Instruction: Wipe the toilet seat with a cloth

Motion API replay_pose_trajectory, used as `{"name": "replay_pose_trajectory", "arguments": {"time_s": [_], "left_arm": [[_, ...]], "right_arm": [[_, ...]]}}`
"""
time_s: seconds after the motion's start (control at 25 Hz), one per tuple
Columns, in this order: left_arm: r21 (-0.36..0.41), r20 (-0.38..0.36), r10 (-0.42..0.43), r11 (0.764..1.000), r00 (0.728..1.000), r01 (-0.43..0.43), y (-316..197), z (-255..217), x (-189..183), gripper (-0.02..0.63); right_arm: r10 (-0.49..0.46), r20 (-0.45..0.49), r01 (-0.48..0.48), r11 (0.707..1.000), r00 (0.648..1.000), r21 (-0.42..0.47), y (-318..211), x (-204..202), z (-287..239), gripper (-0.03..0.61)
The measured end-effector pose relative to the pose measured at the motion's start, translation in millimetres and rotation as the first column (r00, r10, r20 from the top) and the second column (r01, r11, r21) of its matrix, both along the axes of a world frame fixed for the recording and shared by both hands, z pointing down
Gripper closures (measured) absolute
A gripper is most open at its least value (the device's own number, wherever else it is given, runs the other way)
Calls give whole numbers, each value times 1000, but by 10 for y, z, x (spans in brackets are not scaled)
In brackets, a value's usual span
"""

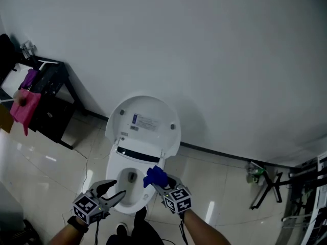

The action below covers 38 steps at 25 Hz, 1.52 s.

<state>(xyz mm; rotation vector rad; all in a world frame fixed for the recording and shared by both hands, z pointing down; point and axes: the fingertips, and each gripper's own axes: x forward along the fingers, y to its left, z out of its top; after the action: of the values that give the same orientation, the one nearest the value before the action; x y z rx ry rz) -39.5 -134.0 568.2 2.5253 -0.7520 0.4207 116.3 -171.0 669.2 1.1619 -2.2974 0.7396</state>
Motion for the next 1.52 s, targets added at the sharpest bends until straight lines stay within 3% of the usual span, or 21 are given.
{"name": "replay_pose_trajectory", "arguments": {"time_s": [0.16,0.36,0.52,0.72,1.12,1.32,1.52], "left_arm": [[-66,40,16,998,999,-14,-152,613,61,378],[-137,54,-10,990,998,18,-297,1139,155,370],[-182,52,-33,983,998,42,-402,1445,309,370],[-200,24,-8,980,1000,13,-331,1760,484,370],[-268,11,-97,958,995,97,-300,1873,453,370],[-274,18,-84,958,996,86,-183,1940,436,370],[-279,9,-81,957,997,80,-122,1927,497,370]], "right_arm": [[-36,-67,30,996,997,-83,-262,3,894,348],[-153,-137,129,978,979,-166,-380,-106,1735,348],[-240,-189,196,954,952,-226,-423,-167,2356,348],[-323,-254,260,932,912,-251,-425,-214,3025,348],[-489,-357,349,852,796,-389,15,-234,3618,345],[-478,-273,313,821,835,-478,479,-252,3667,345],[-532,-213,358,765,819,-536,1128,-444,3745,345]]}}
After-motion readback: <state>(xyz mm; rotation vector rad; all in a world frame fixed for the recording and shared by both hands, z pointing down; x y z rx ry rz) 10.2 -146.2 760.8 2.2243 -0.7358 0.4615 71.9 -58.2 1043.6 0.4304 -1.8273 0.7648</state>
